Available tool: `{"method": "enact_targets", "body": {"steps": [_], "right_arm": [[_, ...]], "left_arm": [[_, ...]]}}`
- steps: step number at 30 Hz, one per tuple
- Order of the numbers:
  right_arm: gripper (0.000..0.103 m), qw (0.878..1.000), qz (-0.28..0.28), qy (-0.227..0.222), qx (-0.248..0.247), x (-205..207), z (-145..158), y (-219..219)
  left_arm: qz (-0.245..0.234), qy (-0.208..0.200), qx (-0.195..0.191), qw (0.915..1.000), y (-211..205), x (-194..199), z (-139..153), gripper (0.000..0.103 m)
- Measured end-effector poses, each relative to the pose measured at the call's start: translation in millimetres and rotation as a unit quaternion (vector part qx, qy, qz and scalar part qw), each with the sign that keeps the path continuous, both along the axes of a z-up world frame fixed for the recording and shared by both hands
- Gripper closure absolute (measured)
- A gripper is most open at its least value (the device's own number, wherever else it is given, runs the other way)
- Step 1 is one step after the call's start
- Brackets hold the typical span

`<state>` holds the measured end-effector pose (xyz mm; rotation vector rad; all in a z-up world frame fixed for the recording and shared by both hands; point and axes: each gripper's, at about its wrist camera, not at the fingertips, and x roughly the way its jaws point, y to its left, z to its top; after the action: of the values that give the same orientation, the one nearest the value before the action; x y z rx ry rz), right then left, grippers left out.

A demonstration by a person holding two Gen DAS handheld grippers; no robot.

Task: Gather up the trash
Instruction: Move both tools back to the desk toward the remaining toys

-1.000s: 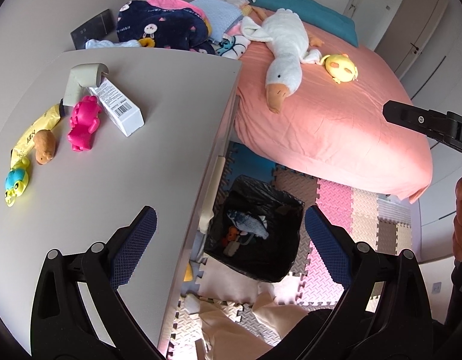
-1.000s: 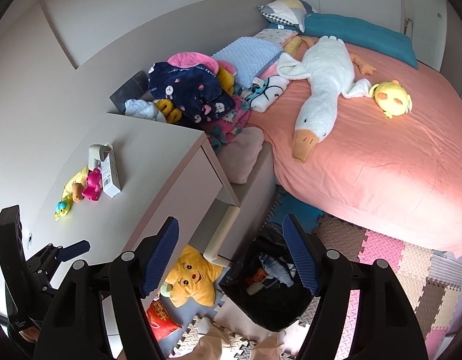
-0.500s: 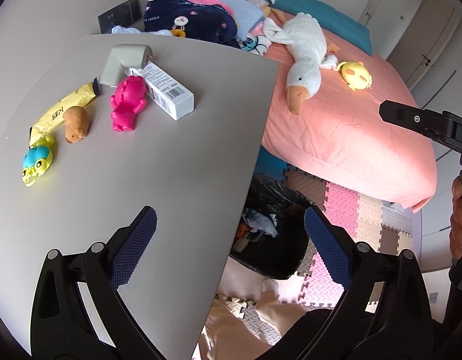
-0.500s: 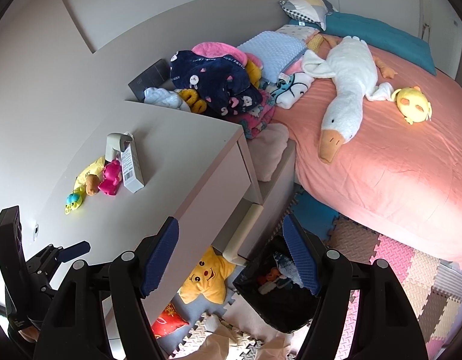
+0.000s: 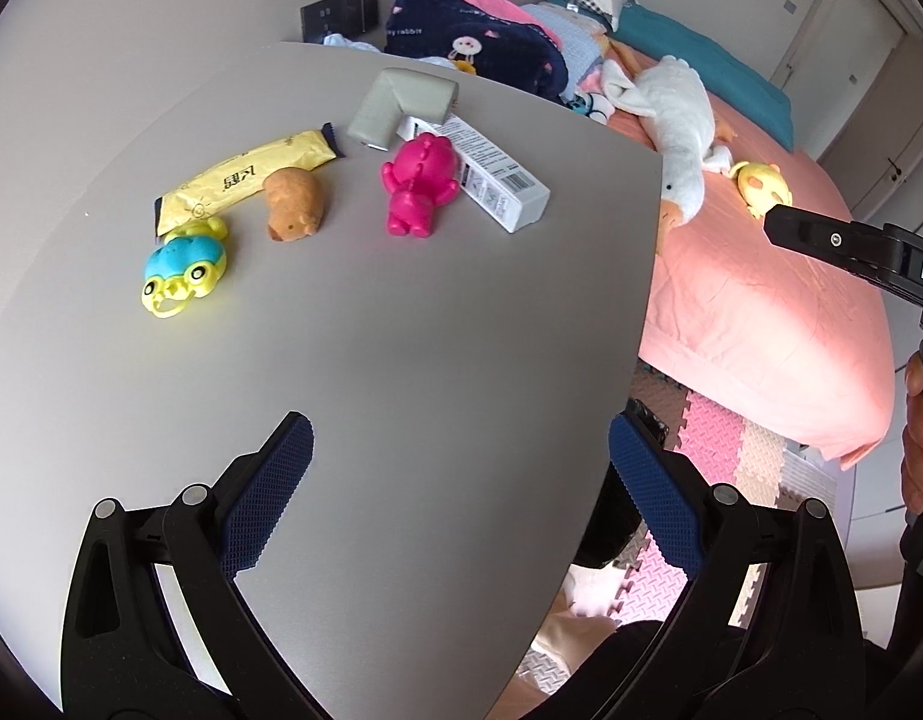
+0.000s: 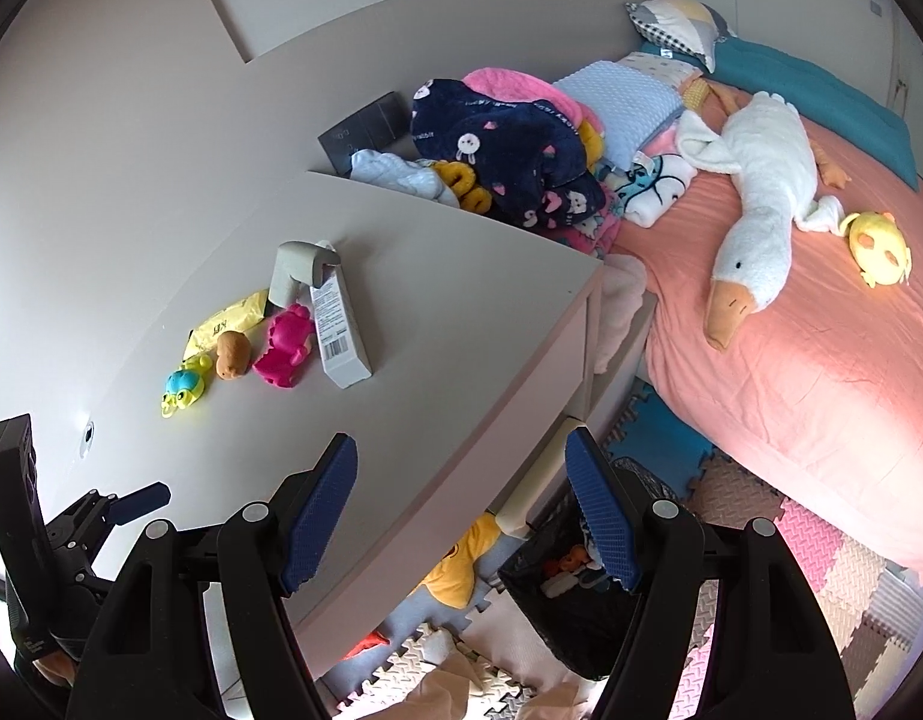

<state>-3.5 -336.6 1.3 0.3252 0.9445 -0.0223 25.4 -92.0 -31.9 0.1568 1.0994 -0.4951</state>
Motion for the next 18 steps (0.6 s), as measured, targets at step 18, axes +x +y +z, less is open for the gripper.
{"method": "enact_targets", "body": {"steps": [18], "right_arm": [[0.030,0.999,0.054,0.003,-0.008,62.0,-0.5,63.4]], "left_arm": [[0.067,-0.006,-0.005,0.9978,64.7,40.6,1.7,0.007]]}}
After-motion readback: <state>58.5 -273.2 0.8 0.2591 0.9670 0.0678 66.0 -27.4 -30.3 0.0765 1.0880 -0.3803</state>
